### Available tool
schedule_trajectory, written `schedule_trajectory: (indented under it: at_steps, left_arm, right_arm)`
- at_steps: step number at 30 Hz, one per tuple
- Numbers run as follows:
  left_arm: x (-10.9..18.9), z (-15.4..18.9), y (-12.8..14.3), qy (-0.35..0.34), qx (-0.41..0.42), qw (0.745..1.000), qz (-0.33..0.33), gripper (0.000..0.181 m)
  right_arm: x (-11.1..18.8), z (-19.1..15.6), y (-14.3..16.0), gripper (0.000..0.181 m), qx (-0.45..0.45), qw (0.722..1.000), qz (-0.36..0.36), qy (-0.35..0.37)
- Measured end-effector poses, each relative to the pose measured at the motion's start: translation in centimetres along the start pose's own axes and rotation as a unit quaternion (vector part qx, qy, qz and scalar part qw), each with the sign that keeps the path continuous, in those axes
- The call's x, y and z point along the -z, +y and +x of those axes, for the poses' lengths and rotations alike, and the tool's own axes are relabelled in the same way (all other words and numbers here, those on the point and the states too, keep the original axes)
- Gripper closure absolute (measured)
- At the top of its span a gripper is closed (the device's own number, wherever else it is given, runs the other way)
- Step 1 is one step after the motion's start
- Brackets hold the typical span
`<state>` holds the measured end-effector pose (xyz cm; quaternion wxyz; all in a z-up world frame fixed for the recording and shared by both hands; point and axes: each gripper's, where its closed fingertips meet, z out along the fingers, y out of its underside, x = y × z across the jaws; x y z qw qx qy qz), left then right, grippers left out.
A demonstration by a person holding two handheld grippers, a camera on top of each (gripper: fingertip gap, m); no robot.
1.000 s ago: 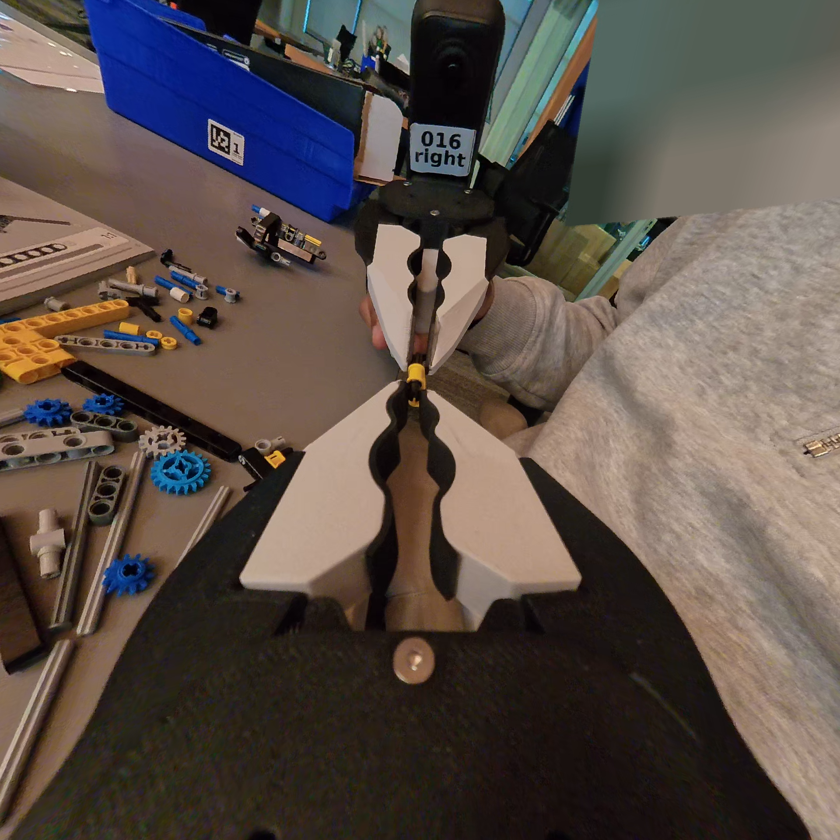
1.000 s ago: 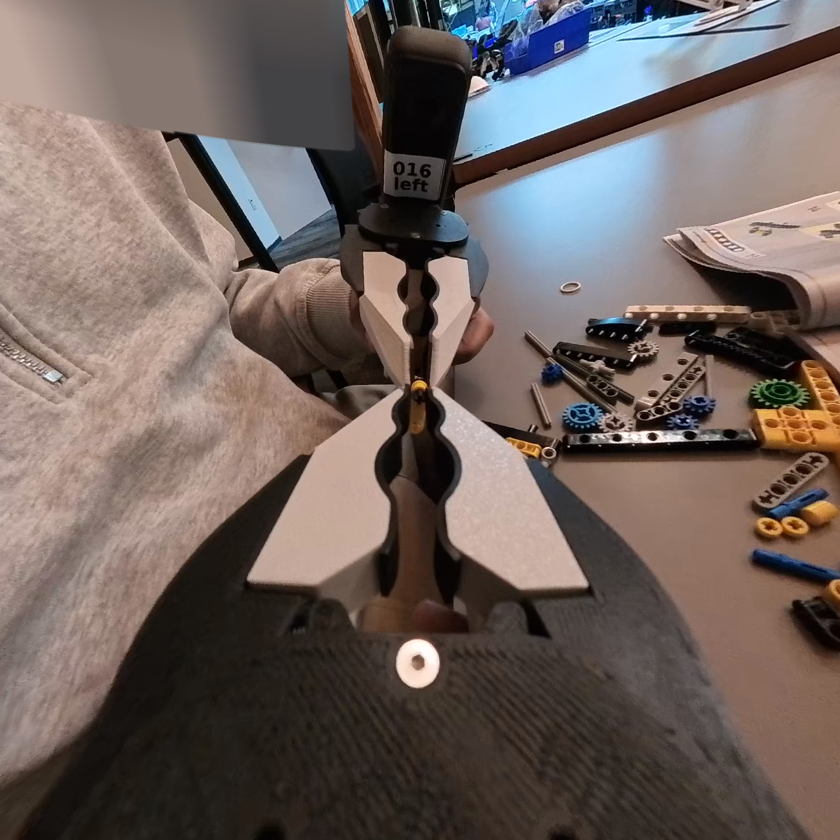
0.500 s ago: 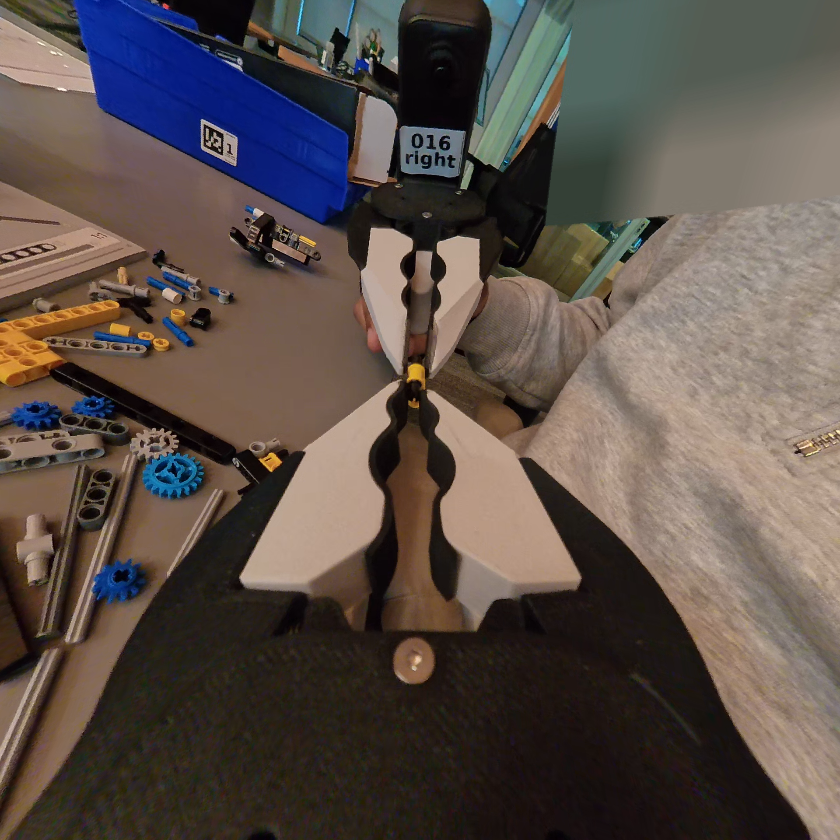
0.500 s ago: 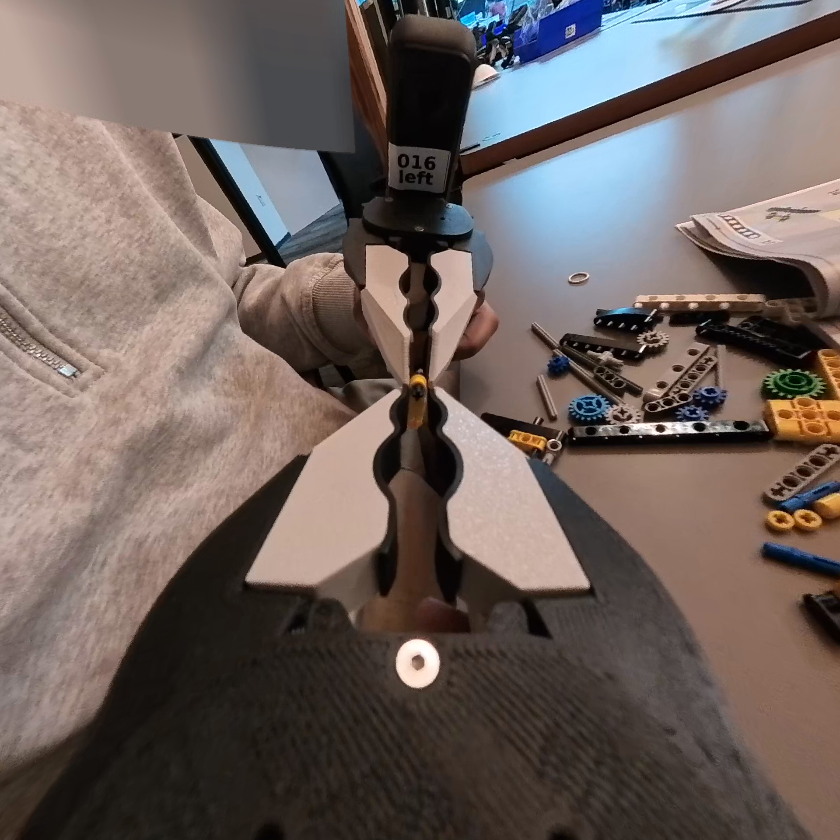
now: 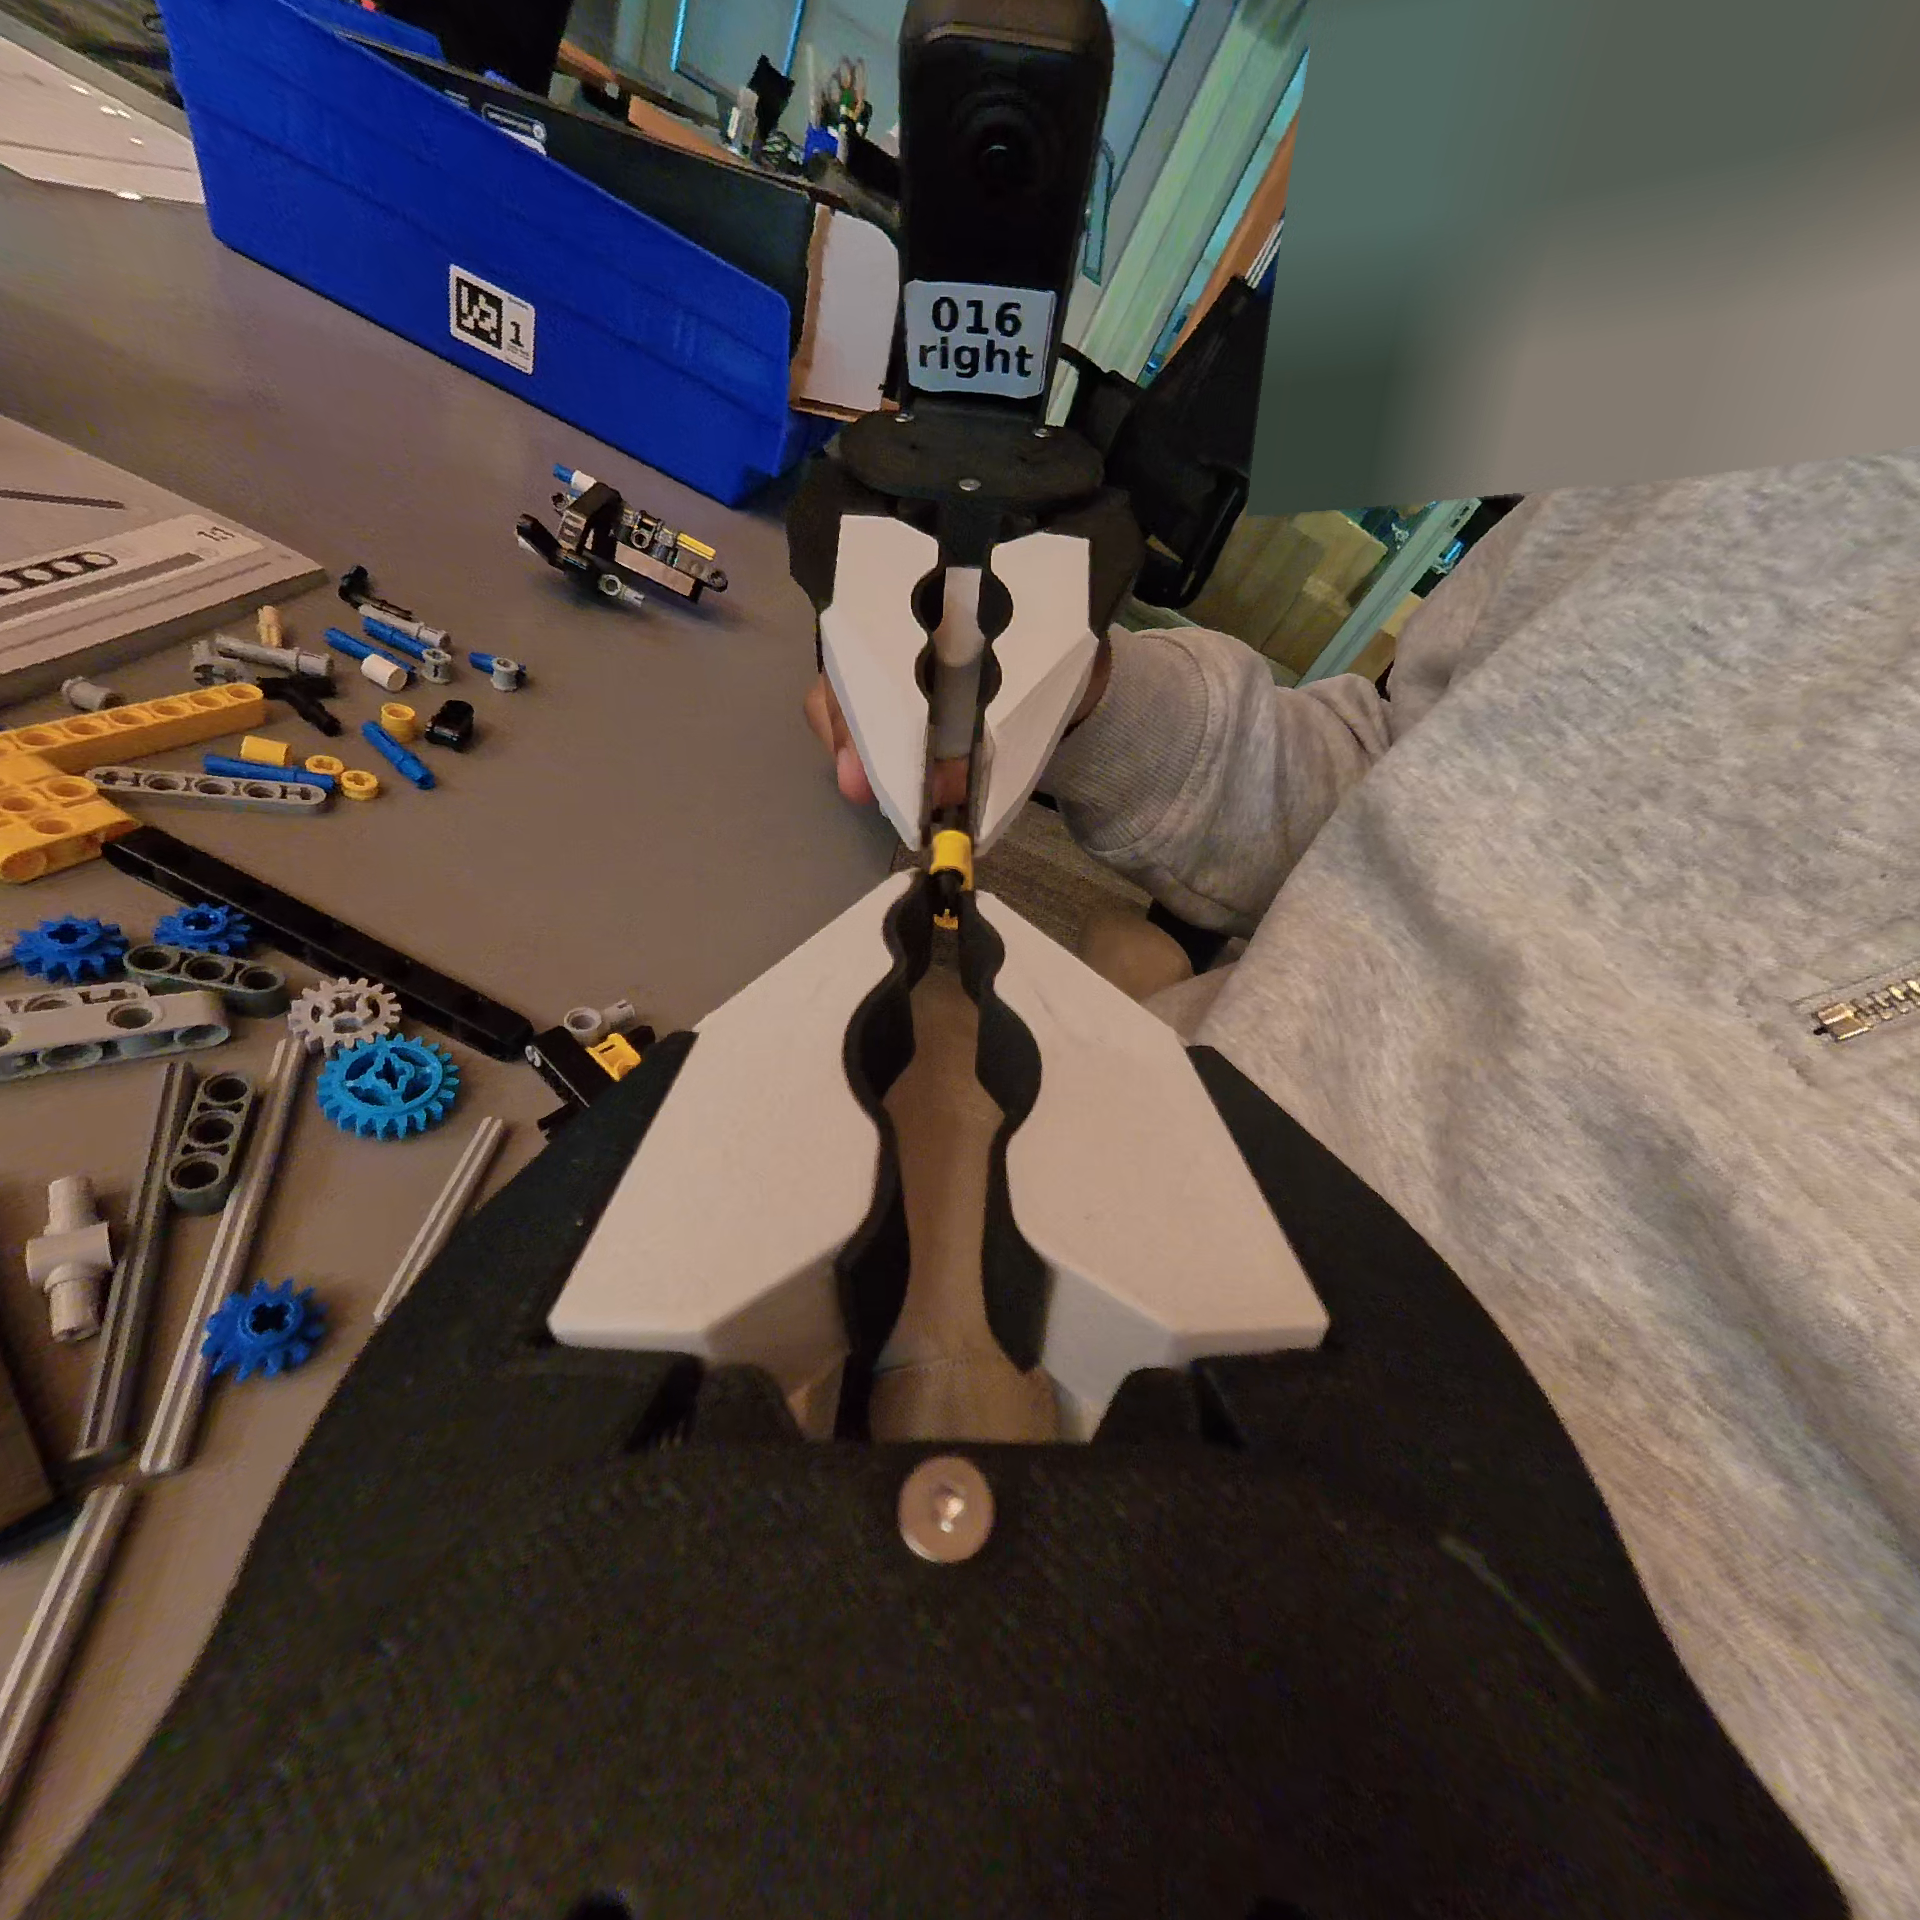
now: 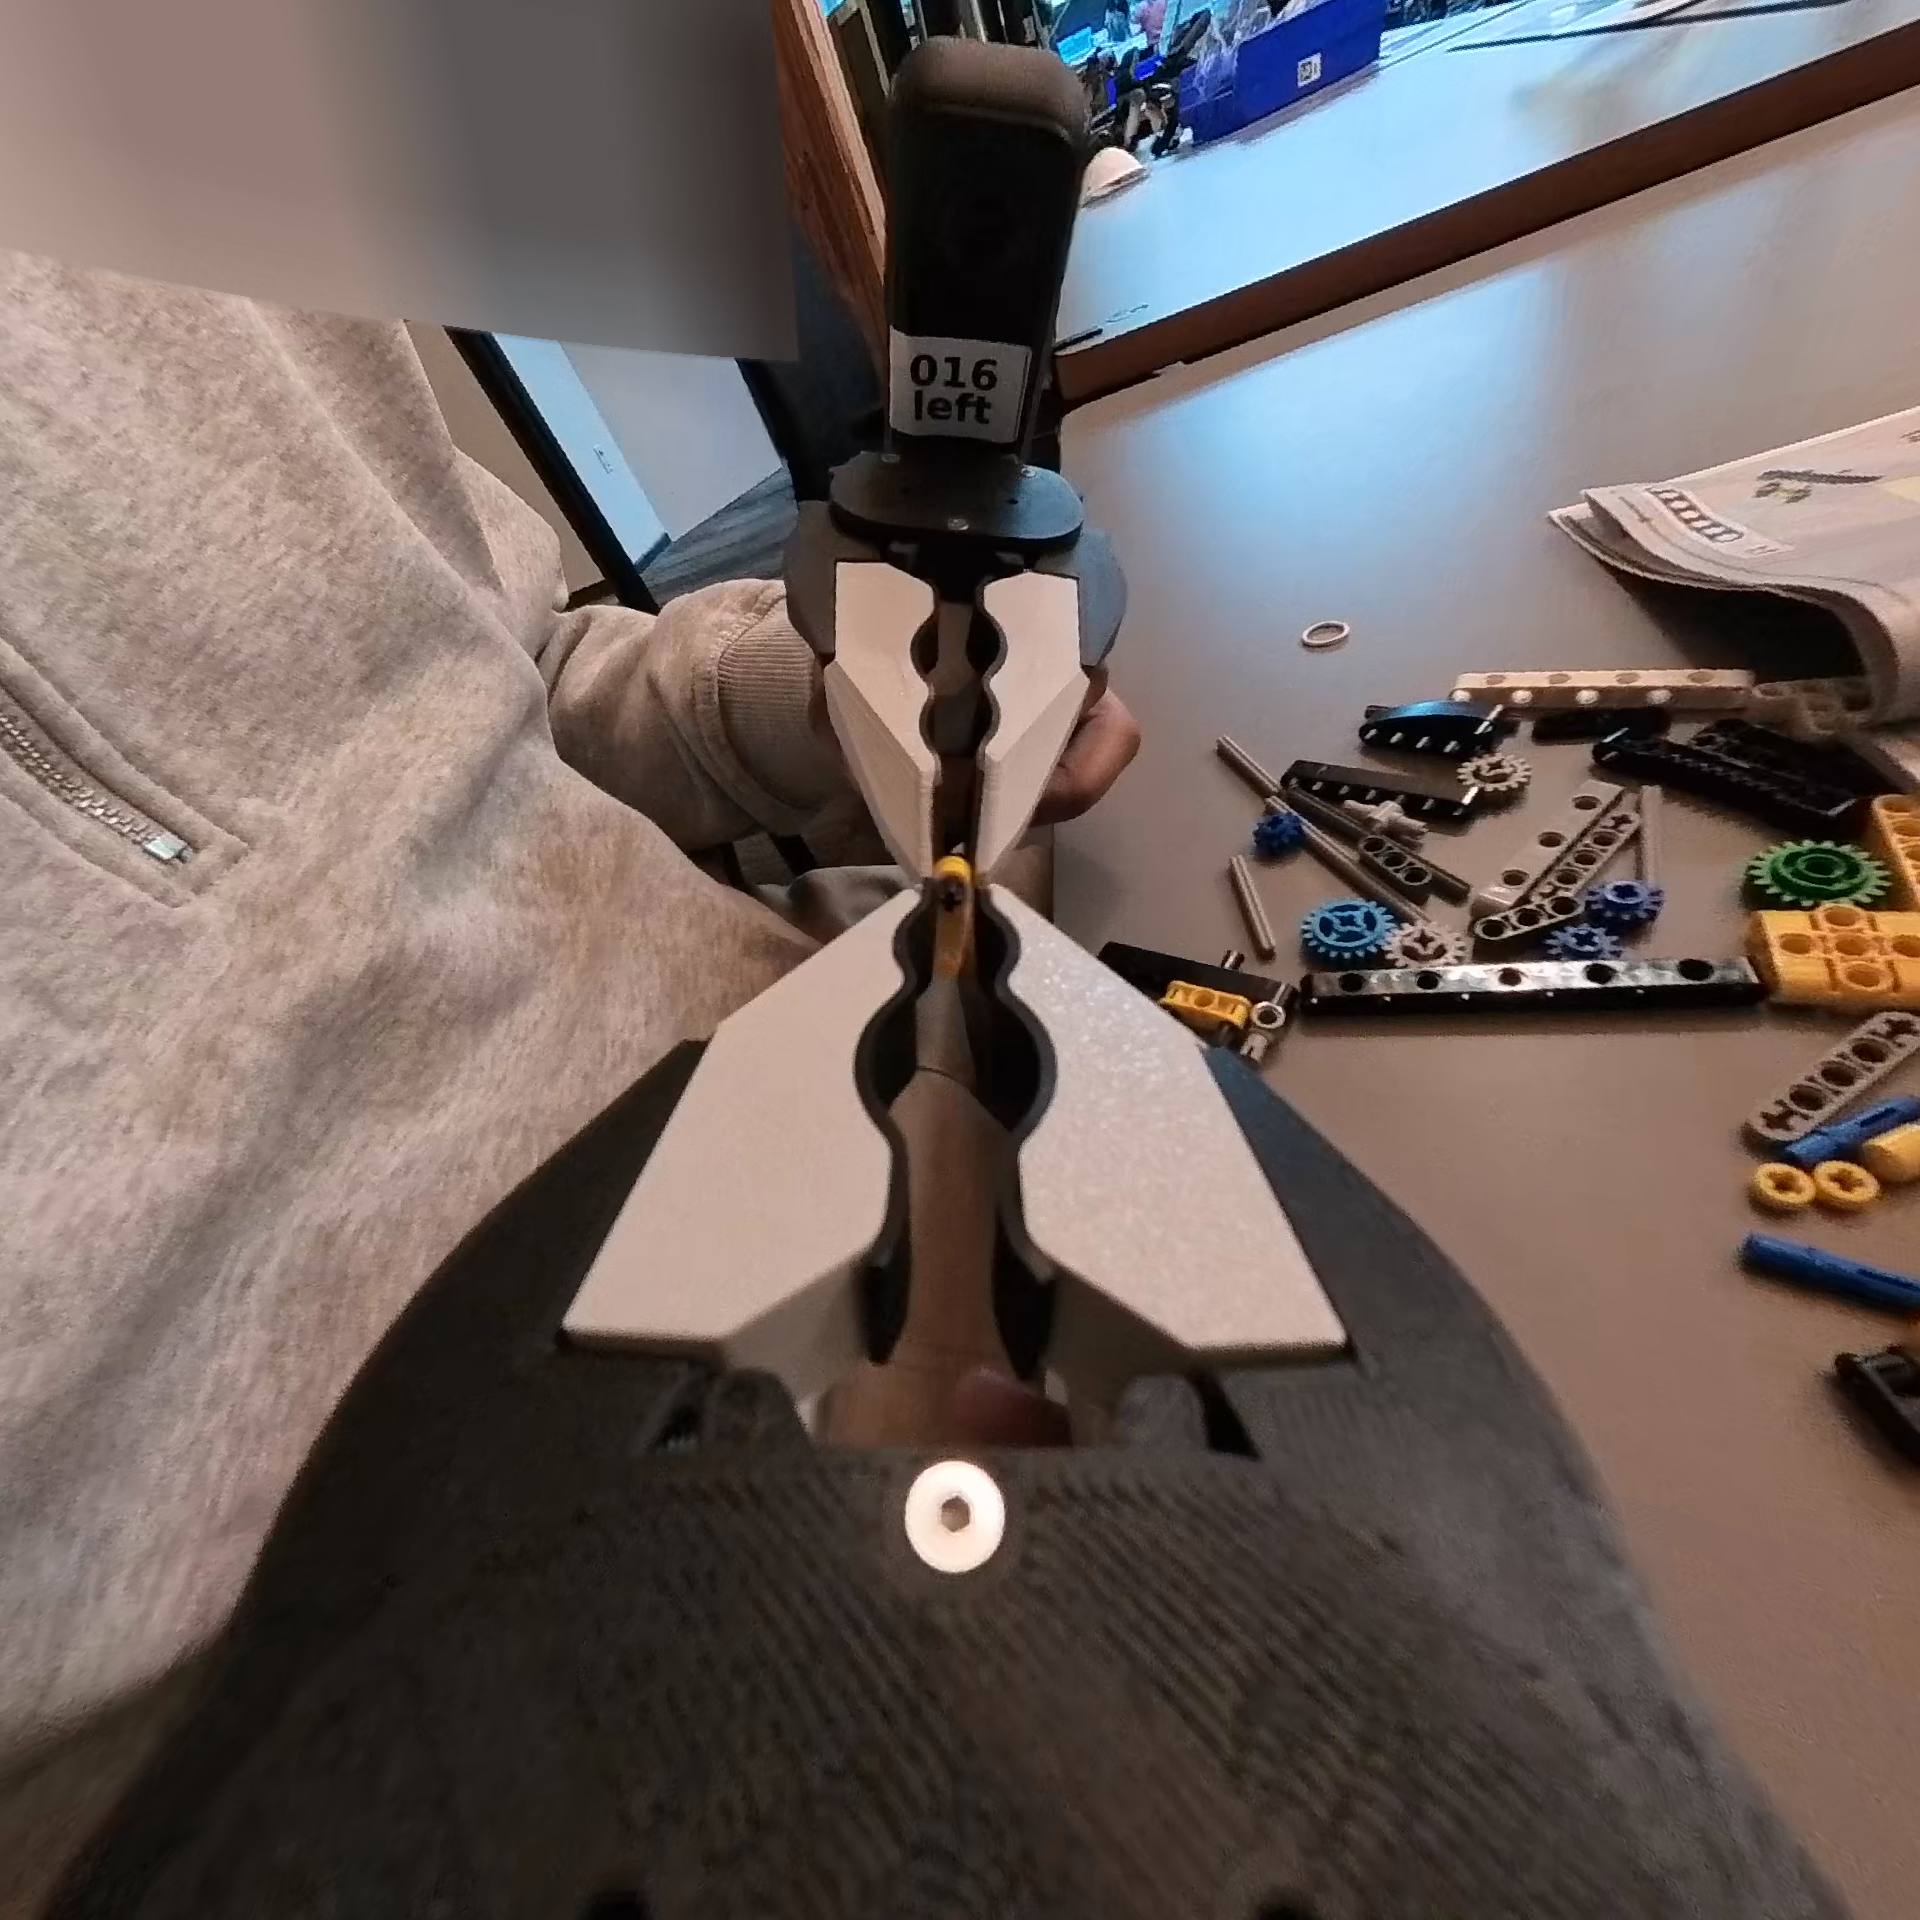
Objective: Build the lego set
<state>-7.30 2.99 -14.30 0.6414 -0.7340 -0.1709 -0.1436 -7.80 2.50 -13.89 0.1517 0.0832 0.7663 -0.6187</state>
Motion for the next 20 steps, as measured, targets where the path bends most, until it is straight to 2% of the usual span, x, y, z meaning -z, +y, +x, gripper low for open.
schedule_trajectory:
  at_steps: [13,17,20]
  left_arm:
    - [0.0,-0.3,-0.1,-0.007,0.006,1.0,0.006,0.179]
    - [1.0,-1.9,-1.2,-0.071,0.02,0.997,0.022,0.169]
    - [2.7,-3.7,-1.4,-0.146,0.068,0.987,0.016,0.166]
  right_arm:
    - [0.0,0.2,-0.1,0.179,0.02,1.0,-0.008,0.016]
    - [1.2,1.8,-1.3,0.179,0.013,0.997,0.017,0.08]
    - [2.5,2.2,-2.3,0.18,-0.004,0.991,0.054,0.119]
